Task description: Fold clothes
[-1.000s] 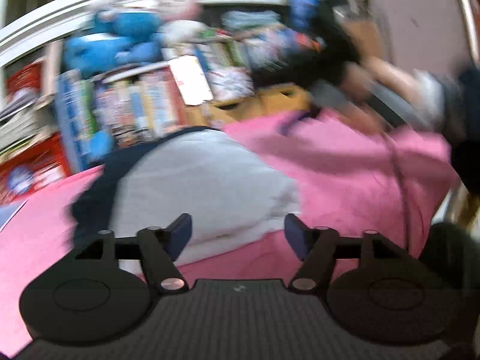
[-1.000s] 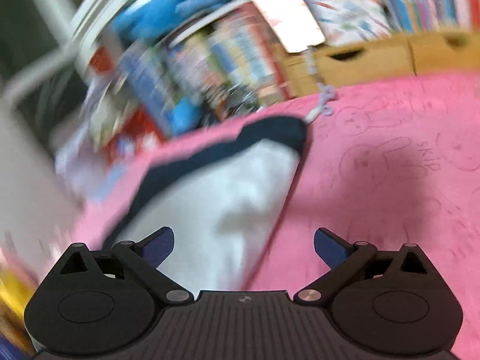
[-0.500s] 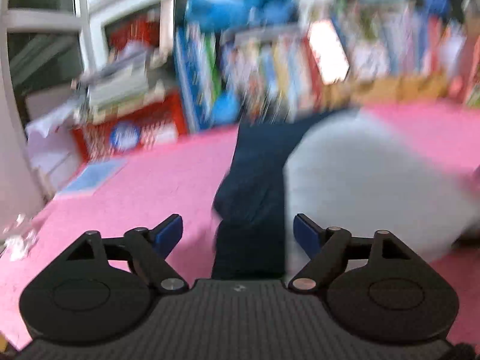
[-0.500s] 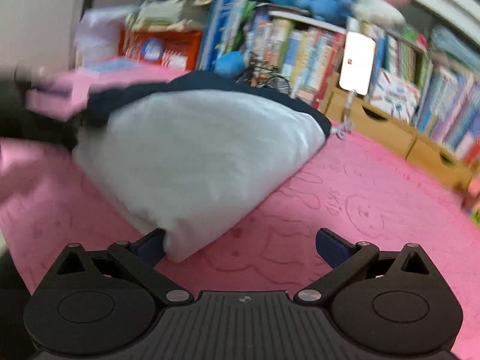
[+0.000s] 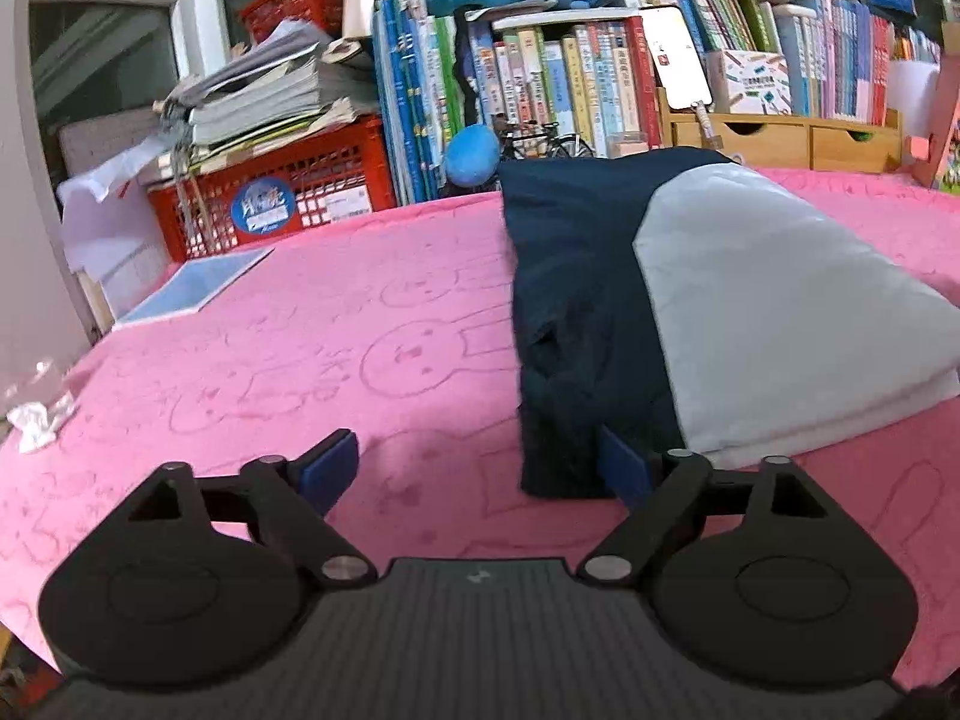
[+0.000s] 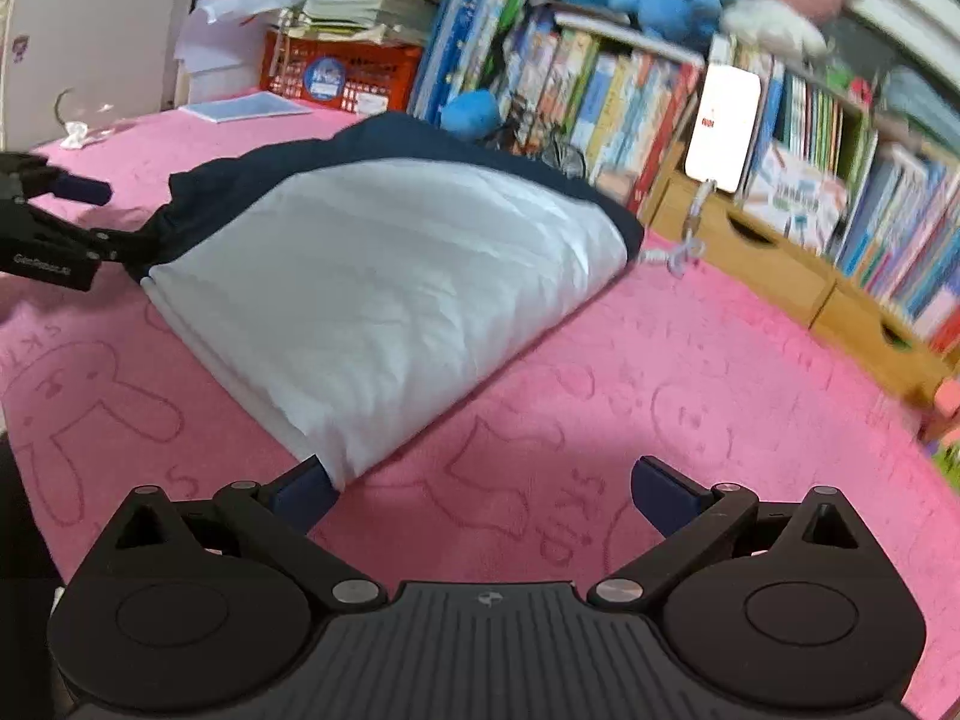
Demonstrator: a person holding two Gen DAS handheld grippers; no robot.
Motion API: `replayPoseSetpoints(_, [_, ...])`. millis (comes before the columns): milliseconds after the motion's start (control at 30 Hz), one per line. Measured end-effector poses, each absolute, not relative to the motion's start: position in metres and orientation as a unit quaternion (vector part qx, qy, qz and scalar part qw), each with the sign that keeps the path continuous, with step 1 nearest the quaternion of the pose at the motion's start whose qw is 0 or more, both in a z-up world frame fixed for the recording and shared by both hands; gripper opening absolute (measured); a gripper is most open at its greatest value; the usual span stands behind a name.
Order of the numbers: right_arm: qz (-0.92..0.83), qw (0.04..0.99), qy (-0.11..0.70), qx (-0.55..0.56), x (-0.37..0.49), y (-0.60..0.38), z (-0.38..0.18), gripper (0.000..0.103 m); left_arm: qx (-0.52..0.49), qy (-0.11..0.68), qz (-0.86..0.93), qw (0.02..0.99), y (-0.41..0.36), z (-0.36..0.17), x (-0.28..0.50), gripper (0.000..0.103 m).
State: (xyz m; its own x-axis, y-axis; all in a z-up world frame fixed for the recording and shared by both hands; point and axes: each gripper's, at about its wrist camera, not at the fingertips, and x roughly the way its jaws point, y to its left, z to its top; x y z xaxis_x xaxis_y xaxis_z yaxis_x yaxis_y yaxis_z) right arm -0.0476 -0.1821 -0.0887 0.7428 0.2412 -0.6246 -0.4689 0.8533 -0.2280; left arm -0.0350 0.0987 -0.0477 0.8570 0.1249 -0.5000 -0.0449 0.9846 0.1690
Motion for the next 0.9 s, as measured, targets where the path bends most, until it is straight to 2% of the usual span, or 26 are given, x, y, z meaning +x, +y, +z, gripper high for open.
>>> replayPoseSetpoints(233, [0.201,0.912,0.335,-0.127,-0.041,-0.198,-0.093,0.103,0.106,0.262,0.049,0.958,0.098,-0.047,-0.044,0.091])
replayPoseSetpoints(367, [0.21,0.909,0.35,-0.082,-0.037,-0.208,-0.097,0.103,0.083,0.282,0.055,0.954,0.114,-0.044,-0.048,0.095])
replayPoseSetpoints(633, [0.206,0.916,0.335,-0.08,-0.045,-0.207,-0.1,0.103,0.053,0.321,0.057,0.944,0.121,-0.036,-0.046,0.094])
replayPoseSetpoints(800, [0.195,0.913,0.347,-0.082,-0.044,-0.203,-0.097,0.103,0.021,0.361,0.011,0.932,0.117,-0.03,-0.047,0.1])
replayPoseSetpoints(900, [0.194,0.914,0.347,-0.081,-0.044,-0.203,-0.098,0.103,0.038,0.363,0.004,0.931,0.104,-0.028,-0.05,0.102])
